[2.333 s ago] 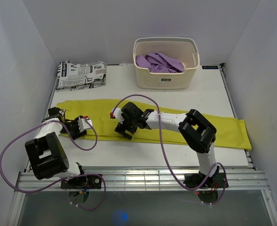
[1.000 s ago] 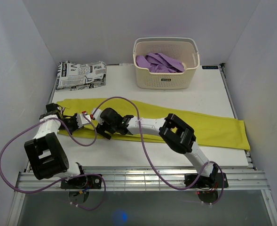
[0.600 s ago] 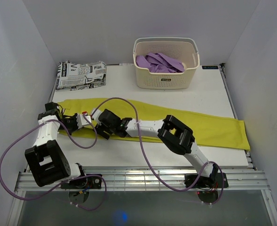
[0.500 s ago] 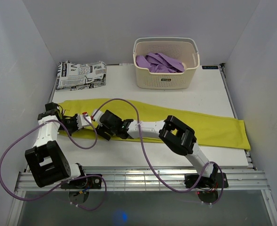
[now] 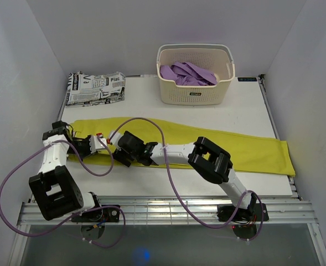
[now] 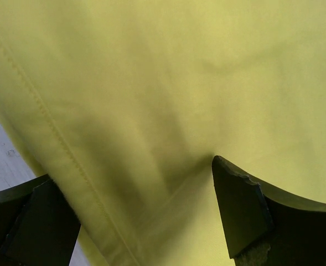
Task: Fold and stack the trousers
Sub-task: Fold the trousers
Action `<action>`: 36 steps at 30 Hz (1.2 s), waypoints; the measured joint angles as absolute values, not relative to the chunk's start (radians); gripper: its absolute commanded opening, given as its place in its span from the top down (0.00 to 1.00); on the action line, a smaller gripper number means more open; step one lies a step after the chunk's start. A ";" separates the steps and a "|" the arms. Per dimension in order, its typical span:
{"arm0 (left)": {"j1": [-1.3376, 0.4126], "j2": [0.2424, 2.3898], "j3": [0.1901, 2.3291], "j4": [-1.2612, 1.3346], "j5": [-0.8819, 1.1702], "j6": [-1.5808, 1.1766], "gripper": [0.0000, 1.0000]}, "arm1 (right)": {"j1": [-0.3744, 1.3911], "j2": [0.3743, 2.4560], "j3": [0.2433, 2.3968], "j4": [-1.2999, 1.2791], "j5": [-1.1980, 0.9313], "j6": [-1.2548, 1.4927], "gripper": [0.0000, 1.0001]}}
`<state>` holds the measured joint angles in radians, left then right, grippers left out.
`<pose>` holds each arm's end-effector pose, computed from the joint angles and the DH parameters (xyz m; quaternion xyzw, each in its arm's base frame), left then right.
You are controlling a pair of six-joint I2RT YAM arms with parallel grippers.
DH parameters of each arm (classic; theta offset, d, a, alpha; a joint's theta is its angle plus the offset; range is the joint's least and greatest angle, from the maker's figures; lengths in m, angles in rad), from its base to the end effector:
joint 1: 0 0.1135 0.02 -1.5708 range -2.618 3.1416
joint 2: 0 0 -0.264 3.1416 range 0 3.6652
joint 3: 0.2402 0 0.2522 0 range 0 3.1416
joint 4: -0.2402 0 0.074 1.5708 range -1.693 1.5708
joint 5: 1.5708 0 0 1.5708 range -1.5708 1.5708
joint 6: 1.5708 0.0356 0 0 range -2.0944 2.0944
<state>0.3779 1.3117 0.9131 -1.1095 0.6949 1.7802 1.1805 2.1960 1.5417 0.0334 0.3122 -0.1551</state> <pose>0.2015 0.0555 0.2278 0.6144 0.7112 -0.1347 0.3139 0.1977 0.4519 0.1633 -0.4882 0.7338 0.1011 0.4615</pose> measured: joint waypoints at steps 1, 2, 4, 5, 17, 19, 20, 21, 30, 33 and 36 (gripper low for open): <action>0.379 1.314 0.887 -1.103 0.690 1.785 1.00 | 1.180 2.194 1.541 0.034 0.312 -0.155 0.09; 0.379 1.316 0.870 -1.095 0.687 1.787 1.00 | 1.180 2.193 1.539 0.033 0.312 -0.155 0.08; 0.380 1.341 0.809 -1.064 0.671 1.782 1.00 | 1.180 2.185 1.530 0.033 0.312 -0.155 0.04; 0.381 1.366 0.785 -1.046 0.664 1.773 1.00 | 1.181 2.176 1.521 0.031 0.311 -0.154 0.05; 0.390 1.597 0.803 -0.949 0.736 1.596 1.00 | 1.186 2.061 1.468 -0.044 0.221 -0.223 0.92; 0.395 1.610 0.809 -0.945 0.752 1.575 1.00 | 1.182 2.061 1.479 -0.084 0.192 -0.231 0.92; 0.397 1.614 0.809 -0.942 0.760 1.565 1.00 | 1.179 2.061 1.486 -0.105 0.176 -0.236 0.92; 0.399 1.616 0.809 -0.941 0.765 1.558 1.00 | 1.178 2.061 1.491 -0.122 0.160 -0.238 0.92; 0.410 1.612 0.826 -0.953 0.754 1.536 1.00 | 1.174 2.088 1.491 -0.171 0.094 -0.265 0.92; 0.426 1.607 0.875 -0.998 0.729 1.551 1.00 | 1.172 2.144 1.518 -0.150 0.075 -0.266 0.92; 0.448 1.571 0.955 -1.056 0.708 1.584 1.00 | 1.172 2.183 1.568 -0.142 0.059 -0.268 0.92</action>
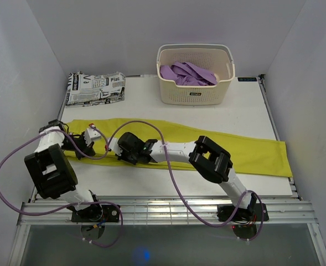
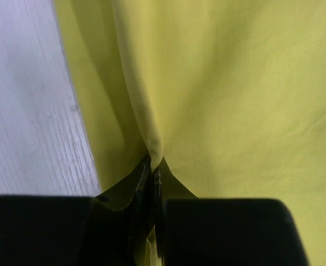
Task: Fold and stack the trousers
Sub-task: Fold the trousers
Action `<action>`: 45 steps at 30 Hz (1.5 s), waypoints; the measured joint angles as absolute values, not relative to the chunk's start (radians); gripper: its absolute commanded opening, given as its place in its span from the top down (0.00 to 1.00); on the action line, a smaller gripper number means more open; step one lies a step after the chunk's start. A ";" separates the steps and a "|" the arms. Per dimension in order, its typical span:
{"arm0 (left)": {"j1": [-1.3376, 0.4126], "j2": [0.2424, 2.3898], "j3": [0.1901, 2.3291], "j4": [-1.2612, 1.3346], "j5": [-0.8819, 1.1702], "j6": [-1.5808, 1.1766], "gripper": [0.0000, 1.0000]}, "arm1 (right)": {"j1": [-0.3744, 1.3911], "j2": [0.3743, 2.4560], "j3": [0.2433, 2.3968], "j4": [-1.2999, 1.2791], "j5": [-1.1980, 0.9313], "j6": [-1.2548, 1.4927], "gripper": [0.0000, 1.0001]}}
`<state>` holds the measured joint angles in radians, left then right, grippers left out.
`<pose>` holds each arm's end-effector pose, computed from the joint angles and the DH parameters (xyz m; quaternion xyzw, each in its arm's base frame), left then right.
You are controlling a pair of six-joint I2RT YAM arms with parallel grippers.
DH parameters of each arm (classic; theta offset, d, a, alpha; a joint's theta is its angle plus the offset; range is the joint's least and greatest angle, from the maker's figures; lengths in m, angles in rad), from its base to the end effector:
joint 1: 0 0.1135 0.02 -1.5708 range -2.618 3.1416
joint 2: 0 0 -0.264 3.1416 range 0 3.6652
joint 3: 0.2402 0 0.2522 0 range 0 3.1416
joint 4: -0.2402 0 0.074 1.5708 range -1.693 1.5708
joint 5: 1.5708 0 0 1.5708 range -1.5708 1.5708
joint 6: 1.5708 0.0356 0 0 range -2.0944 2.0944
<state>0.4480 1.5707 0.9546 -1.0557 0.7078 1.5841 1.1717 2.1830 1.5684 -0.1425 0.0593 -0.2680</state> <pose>0.2303 0.0850 0.1844 0.4893 0.7991 -0.2226 0.2693 0.1908 0.4470 0.1621 -0.5964 0.6980 0.1482 0.3677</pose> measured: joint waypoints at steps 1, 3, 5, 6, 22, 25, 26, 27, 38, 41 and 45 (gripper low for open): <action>0.455 1.546 0.973 -1.075 0.702 1.600 1.00 | 1.172 2.197 1.587 -0.138 0.056 -0.267 0.92; 0.462 1.497 0.983 -1.104 0.691 1.625 1.00 | 1.172 2.218 1.617 -0.132 0.048 -0.265 0.92; 0.467 1.458 0.979 -1.129 0.672 1.650 1.00 | 1.172 2.230 1.634 -0.134 0.043 -0.261 0.92; 0.469 1.449 0.970 -1.131 0.663 1.658 1.00 | 1.172 2.232 1.638 -0.135 0.041 -0.261 0.92; 0.574 1.739 0.937 -1.100 0.698 1.564 1.00 | 1.165 2.171 1.630 -0.281 -0.101 -0.239 0.69; 0.581 1.695 0.894 -1.066 0.706 1.591 1.00 | 1.152 2.099 1.587 -0.329 -0.161 -0.245 0.68; 0.581 1.675 0.879 -1.051 0.706 1.602 1.00 | 1.145 2.076 1.579 -0.345 -0.181 -0.247 0.58; 0.581 1.661 0.867 -1.040 0.705 1.611 1.00 | 1.137 2.053 1.576 -0.368 -0.210 -0.244 0.56; 0.579 1.538 0.776 -0.964 0.675 1.698 0.84 | 0.896 1.943 1.480 -0.490 -0.328 -0.275 0.60; 0.579 1.538 0.776 -0.961 0.669 1.699 0.83 | 0.879 1.938 1.390 -0.509 -0.255 -0.307 0.62; 0.582 1.560 0.791 -0.968 0.673 1.676 0.86 | 0.880 1.909 1.295 -0.519 -0.188 -0.354 0.78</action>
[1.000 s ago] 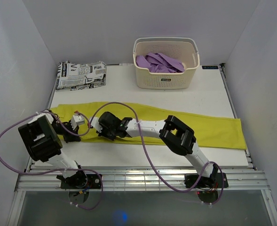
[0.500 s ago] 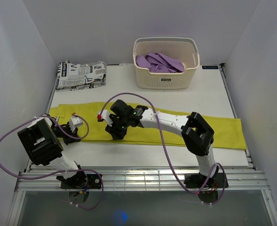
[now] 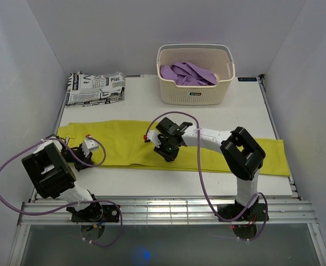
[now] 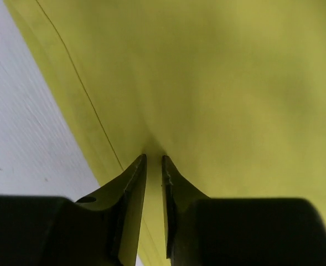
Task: Fold and stack the trousers
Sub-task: Fold the trousers
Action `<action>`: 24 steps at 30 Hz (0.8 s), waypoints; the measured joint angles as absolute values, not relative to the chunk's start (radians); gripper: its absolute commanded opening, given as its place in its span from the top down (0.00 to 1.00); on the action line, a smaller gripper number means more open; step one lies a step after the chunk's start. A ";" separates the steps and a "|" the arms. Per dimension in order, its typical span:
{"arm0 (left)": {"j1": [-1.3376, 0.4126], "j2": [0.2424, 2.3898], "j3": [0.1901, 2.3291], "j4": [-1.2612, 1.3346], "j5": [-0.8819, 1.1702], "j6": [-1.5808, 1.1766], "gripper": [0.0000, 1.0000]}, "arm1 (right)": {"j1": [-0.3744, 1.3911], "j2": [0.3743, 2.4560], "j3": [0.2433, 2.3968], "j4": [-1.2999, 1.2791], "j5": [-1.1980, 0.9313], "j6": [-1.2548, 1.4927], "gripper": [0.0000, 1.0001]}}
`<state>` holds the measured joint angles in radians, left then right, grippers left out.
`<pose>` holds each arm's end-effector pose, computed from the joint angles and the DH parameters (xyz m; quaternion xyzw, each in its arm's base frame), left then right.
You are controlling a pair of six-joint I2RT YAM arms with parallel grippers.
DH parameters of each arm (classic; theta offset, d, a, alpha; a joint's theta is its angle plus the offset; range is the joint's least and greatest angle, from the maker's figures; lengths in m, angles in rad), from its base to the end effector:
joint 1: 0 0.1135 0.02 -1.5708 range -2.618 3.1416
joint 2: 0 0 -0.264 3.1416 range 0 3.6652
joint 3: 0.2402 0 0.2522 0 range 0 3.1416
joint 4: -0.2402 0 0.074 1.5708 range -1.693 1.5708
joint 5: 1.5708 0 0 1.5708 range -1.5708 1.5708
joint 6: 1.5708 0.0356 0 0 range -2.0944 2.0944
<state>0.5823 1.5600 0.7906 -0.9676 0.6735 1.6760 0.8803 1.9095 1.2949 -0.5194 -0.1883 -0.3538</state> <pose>0.1943 0.1013 0.1497 0.4657 0.8177 -0.2116 0.2642 0.2423 0.3038 0.1715 -0.5790 0.7809 0.1447 0.1844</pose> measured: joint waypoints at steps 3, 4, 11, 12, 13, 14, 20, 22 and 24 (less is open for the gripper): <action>0.594 1.595 0.815 -0.987 0.688 1.648 0.89 | 0.863 1.875 1.237 -0.540 -0.162 -0.381 0.86; 0.599 1.608 0.824 -0.995 0.693 1.638 0.90 | 0.853 1.861 1.219 -0.545 -0.155 -0.391 0.88; 0.636 1.661 0.853 -1.023 0.734 1.603 0.89 | 0.726 1.747 1.086 -0.588 -0.114 -0.455 0.85; 0.641 1.662 0.850 -1.023 0.739 1.603 0.87 | 0.695 1.733 1.071 -0.605 -0.096 -0.464 0.83; 0.646 1.661 0.847 -1.019 0.745 1.604 0.84 | 0.660 1.716 1.058 -0.621 -0.075 -0.475 0.81; 0.650 1.659 0.844 -1.016 0.749 1.605 0.81 | 0.631 1.702 1.047 -0.633 -0.059 -0.482 0.79; 0.666 1.625 0.813 -0.999 0.752 1.616 0.63 | 0.381 1.522 0.993 -0.739 0.022 -0.567 0.74; 0.669 1.616 0.811 -1.007 0.748 1.620 0.53 | 0.300 1.462 0.985 -0.767 0.028 -0.604 0.67; 0.678 1.608 0.817 -1.023 0.736 1.633 0.44 | 0.238 1.426 0.984 -0.793 0.034 -0.632 0.58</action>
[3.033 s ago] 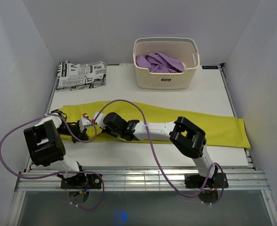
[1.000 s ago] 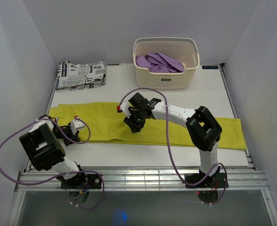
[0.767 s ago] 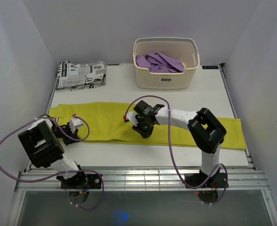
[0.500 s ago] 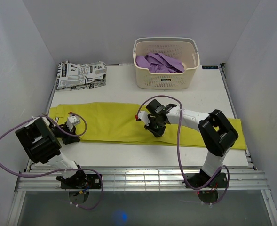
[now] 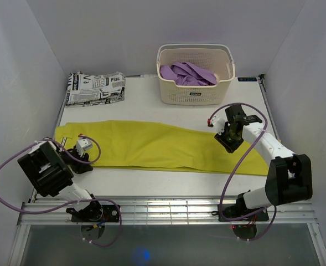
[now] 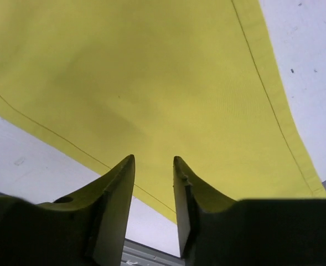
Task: Fold and stack the trousers
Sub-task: Fold the trousers
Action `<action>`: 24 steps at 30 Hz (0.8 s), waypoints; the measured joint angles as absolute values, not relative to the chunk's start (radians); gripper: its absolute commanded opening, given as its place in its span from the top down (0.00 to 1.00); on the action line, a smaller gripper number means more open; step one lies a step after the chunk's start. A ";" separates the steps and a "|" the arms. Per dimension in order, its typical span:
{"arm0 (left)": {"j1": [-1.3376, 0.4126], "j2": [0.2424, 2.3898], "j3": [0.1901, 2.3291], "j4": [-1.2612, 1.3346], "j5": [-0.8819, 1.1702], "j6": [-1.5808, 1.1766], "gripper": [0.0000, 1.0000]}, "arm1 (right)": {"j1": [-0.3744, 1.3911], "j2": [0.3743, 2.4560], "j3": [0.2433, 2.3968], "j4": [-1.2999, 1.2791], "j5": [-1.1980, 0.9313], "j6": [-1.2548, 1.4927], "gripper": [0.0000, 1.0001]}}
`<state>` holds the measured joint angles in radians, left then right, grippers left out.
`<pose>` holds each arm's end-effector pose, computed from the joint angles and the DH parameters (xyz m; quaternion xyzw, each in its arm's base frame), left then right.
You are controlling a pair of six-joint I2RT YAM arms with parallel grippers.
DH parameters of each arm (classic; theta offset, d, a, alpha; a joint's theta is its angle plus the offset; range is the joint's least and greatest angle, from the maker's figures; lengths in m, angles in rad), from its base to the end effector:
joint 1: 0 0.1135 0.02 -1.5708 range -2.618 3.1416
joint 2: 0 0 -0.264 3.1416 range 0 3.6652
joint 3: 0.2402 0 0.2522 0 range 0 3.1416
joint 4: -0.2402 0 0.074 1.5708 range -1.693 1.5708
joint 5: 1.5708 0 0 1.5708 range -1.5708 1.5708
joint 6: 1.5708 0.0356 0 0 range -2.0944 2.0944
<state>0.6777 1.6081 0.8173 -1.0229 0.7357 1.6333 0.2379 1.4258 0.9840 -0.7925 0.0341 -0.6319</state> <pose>0.1869 0.1197 0.1479 0.3872 0.8425 -0.2475 0.2810 0.2579 0.0613 0.2208 -0.4127 0.8952 -0.0493 0.1609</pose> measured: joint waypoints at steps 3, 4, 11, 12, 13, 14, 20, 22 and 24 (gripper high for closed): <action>0.694 1.596 0.862 -1.081 0.695 1.652 0.11 | 0.226 1.420 0.998 -0.838 -0.013 -0.643 0.46; 0.699 1.591 0.886 -1.099 0.684 1.655 0.10 | 0.233 1.430 1.013 -0.852 -0.037 -0.640 0.45; 0.676 1.495 1.192 -1.258 0.835 1.590 0.04 | 0.375 1.621 1.332 -0.850 -0.199 -0.545 0.45; 0.657 1.489 1.221 -1.259 0.860 1.566 0.04 | 0.404 1.652 1.383 -0.839 -0.213 -0.527 0.45; 0.623 1.486 1.250 -1.250 0.892 1.514 0.04 | 0.447 1.694 1.451 -0.819 -0.228 -0.511 0.47; 0.600 1.487 1.263 -1.236 0.914 1.471 0.04 | 0.477 1.721 1.492 -0.802 -0.241 -0.501 0.47; 0.378 1.551 1.264 -0.854 0.938 0.983 0.05 | 0.685 1.941 1.680 -0.704 -0.327 -0.458 0.51; 0.315 1.614 1.280 -0.743 0.929 0.866 0.06 | 0.730 1.984 1.672 -0.685 -0.348 -0.451 0.55; 0.262 1.709 1.319 -0.661 0.923 0.777 0.06 | 0.773 2.017 1.642 -0.666 -0.353 -0.451 0.58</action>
<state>0.2623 1.7088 1.3186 -0.6605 0.9226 0.7769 0.7734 2.0167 1.6424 -0.6659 -0.3534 -0.4511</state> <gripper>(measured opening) 0.949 0.448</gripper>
